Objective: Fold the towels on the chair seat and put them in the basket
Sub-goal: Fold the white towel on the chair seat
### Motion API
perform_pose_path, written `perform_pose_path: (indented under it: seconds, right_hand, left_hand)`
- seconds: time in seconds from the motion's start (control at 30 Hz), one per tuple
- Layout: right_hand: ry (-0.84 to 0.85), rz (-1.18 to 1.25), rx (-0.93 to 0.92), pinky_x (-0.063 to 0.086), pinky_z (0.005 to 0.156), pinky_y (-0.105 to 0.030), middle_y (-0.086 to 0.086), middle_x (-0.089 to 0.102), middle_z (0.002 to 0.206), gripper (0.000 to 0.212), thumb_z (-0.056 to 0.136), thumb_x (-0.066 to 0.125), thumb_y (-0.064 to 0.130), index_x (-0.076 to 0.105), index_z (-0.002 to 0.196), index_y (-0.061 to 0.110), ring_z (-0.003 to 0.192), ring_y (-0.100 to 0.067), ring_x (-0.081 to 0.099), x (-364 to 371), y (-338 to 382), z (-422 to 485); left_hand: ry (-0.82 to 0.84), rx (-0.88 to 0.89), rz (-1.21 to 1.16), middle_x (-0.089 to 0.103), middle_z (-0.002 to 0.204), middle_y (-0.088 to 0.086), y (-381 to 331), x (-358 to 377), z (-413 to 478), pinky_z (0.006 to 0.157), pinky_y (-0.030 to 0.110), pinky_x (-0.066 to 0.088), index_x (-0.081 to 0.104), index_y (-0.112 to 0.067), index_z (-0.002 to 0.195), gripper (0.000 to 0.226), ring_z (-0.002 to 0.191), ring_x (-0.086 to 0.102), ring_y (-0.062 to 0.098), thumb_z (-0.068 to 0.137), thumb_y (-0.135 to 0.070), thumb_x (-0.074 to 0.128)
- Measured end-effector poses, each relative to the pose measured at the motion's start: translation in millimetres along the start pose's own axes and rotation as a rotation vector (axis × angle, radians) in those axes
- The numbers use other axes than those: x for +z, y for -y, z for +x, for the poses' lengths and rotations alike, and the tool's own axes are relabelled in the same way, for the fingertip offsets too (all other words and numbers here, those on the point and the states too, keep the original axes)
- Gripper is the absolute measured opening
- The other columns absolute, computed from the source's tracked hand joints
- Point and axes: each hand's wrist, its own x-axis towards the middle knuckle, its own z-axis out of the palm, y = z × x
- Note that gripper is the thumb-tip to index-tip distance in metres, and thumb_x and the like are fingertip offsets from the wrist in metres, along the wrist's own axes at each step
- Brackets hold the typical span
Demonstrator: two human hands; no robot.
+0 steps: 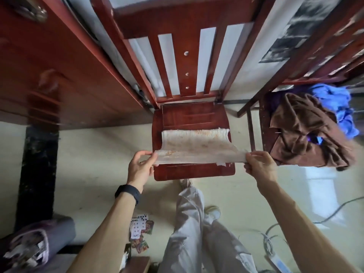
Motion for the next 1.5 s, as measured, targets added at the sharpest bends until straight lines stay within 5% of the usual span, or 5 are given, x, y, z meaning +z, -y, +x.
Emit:
perform_pose_path:
  seconds: [0.2, 0.4, 0.73, 1.1, 1.5]
  right_hand:
    - [0.044, -0.017, -0.053, 0.051, 0.057, -0.028, -0.009, 0.064, 0.070, 0.003, 0.091, 0.067, 0.017, 0.070, 0.089, 0.017, 0.056, -0.017, 0.056, -42, 45, -69]
    - [0.200, -0.140, -0.186, 0.058, 0.084, -0.037, -0.002, 0.076, 0.077, 0.030, 0.074, 0.080, 0.043, 0.076, 0.093, 0.020, 0.081, -0.026, 0.075, -88, 58, -101]
    - [0.096, -1.045, -1.085, 0.057, 0.057, -0.038, -0.004, 0.061, 0.089, 0.011, 0.079, 0.082, 0.022, 0.077, 0.087, 0.015, 0.075, -0.028, 0.063, -102, 55, -101]
    - [0.179, -1.309, -1.191, 0.055, 0.041, -0.038, -0.002, 0.058, 0.064, 0.025, 0.075, 0.085, 0.032, 0.073, 0.073, 0.010, 0.058, -0.026, 0.062, -62, 108, -60]
    - [0.069, -1.479, -1.100, 0.056, 0.061, -0.040, -0.009, 0.062, 0.099, 0.020, 0.093, 0.063, 0.017, 0.067, 0.112, 0.011, 0.092, -0.029, 0.059, -9, 195, -12]
  left_hand:
    - [0.094, -0.103, 0.007, 0.068, 0.080, 0.011, -48, -17, -71, 0.055, 0.026, 0.039, 0.070, -0.009, 0.107, 0.024, 0.047, 0.046, 0.013, 0.087, -0.022, 0.074]
    - [0.265, -0.061, 0.134, 0.068, 0.088, 0.007, -78, -35, -118, 0.066, 0.027, 0.042, 0.074, -0.013, 0.102, 0.021, 0.066, 0.054, 0.015, 0.081, -0.015, 0.078]
    - [-0.038, 0.664, 1.151, 0.062, 0.100, -0.010, -72, -42, -123, 0.063, 0.026, 0.041, 0.070, -0.031, 0.088, 0.015, 0.090, 0.059, 0.019, 0.088, -0.046, 0.065]
    - [-0.076, 0.996, 1.506, 0.074, 0.078, 0.001, -105, -36, -60, 0.060, 0.031, 0.045, 0.076, -0.023, 0.090, 0.017, 0.075, 0.061, 0.028, 0.084, -0.011, 0.067]
    - [-0.230, 1.075, 1.424, 0.072, 0.086, 0.000, -185, -16, 6, 0.067, 0.034, 0.043, 0.074, -0.026, 0.097, 0.026, 0.083, 0.061, 0.028, 0.081, -0.007, 0.069]
